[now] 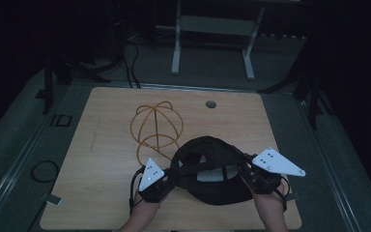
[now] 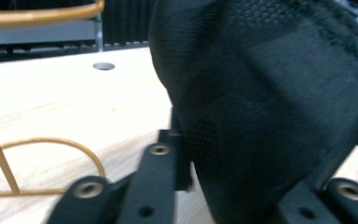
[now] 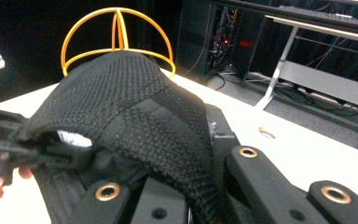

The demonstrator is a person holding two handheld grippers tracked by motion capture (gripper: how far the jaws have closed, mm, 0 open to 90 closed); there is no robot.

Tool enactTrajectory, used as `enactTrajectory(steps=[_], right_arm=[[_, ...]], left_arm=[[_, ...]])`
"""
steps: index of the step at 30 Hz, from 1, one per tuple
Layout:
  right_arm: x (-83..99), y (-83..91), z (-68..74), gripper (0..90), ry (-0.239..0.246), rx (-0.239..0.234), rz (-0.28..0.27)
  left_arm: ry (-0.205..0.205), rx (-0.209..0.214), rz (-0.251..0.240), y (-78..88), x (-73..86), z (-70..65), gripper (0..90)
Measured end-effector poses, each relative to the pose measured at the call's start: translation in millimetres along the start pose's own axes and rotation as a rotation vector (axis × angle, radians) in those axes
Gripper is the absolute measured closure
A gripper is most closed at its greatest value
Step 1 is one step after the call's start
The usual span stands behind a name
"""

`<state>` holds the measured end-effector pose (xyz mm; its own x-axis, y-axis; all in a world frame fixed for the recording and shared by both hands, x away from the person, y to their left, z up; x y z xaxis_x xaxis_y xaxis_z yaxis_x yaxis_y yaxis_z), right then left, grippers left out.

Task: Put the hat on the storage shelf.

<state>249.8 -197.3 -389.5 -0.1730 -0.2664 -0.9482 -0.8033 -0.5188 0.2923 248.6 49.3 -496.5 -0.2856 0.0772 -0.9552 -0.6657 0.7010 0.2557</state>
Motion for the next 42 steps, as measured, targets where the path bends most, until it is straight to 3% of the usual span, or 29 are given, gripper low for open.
enactTrajectory(steps=[5, 14, 25, 32, 37, 42], right_arm=[[6.9, 5.1, 0.1, 88.5, -0.009, 0.002, 0.001], [29.6, 10.6, -6.0, 88.4, -0.072, -0.002, 0.022], [52.5, 17.9, -10.4, 88.0, -0.109, -0.002, 0.049], [60.5, 26.9, -10.9, 86.5, -0.118, 0.0, 0.014], [58.5, 32.3, -14.5, 75.5, -0.133, -0.01, -0.011], [64.1, 35.2, -13.6, 59.0, -0.128, -0.059, -0.011]], left_arm=[[-0.023, -0.018, -0.007, 1.2, -8.9, -3.6, 87.3], [-0.051, -0.043, -0.02, 2.7, -24.8, -5.8, 88.0], [-0.093, -0.038, -0.036, -1.2, -49.8, -15.7, 88.2], [-0.12, -0.035, -0.065, -7.4, -73.2, -21.1, 88.3], [-0.144, -0.026, -0.084, -12.5, -90.7, -26.4, 88.4], [-0.151, -0.011, -0.085, -17.5, -101.4, -28.1, 88.3]])
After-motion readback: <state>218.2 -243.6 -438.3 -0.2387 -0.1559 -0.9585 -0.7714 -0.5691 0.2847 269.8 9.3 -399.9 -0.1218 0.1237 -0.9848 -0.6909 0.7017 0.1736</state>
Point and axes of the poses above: each handheld gripper's, and its own axes: y roughly backward along the jaws, x roughly out of its underside, z roughly to its left, the point moved 3 cm from there along -y, roughly forward along the jaws, and after that the axes turned 3 degrees about x, right-handed, at the moved point
